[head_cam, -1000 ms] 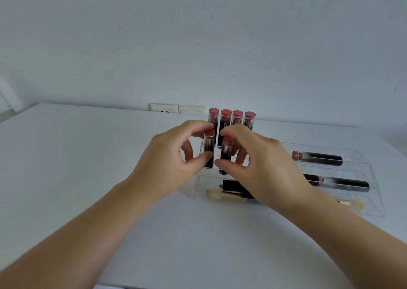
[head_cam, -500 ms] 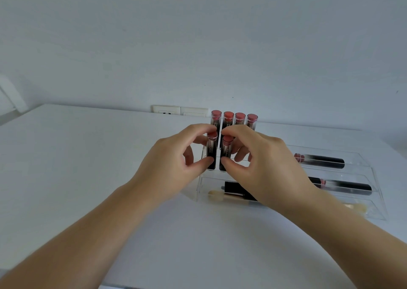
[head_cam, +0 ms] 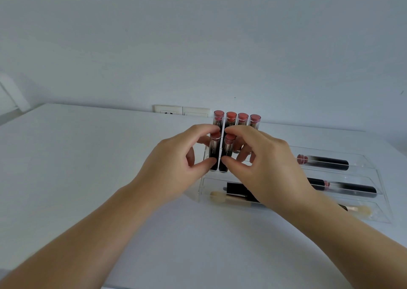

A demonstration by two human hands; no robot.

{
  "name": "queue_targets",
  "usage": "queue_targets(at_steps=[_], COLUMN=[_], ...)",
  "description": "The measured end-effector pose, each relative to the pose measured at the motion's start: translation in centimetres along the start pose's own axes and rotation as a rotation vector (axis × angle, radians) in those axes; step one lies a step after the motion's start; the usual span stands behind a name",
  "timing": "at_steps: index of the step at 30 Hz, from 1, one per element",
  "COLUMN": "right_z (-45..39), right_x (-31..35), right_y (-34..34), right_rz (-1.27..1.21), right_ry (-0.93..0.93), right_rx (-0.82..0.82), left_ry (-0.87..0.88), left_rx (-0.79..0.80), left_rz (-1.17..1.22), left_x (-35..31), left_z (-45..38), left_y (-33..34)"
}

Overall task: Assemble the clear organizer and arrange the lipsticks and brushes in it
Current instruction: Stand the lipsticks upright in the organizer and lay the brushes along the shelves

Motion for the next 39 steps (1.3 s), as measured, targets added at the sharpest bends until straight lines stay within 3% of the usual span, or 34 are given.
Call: queue_targets(at_steps=[39], right_z=[-0.17], right_x=[0.14], right_y=[0.03], right_rz=[0.038], right_ry=[-0.049], right_rx=[0.009], left_ry=[0.021], left_rx=[-0.015], left_rz=[0.014], left_x=[-0.67], left_z=[-0.09], left_y=[-0.15])
Point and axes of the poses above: each hand's wrist, its own z-axis away from the middle knuckle, its own y-axis out of the palm, x = y × z, the point moved 10 cm from there along -z, towards the middle knuckle, and after that the axes turned 10 degrees about z, right-handed, at the moved point
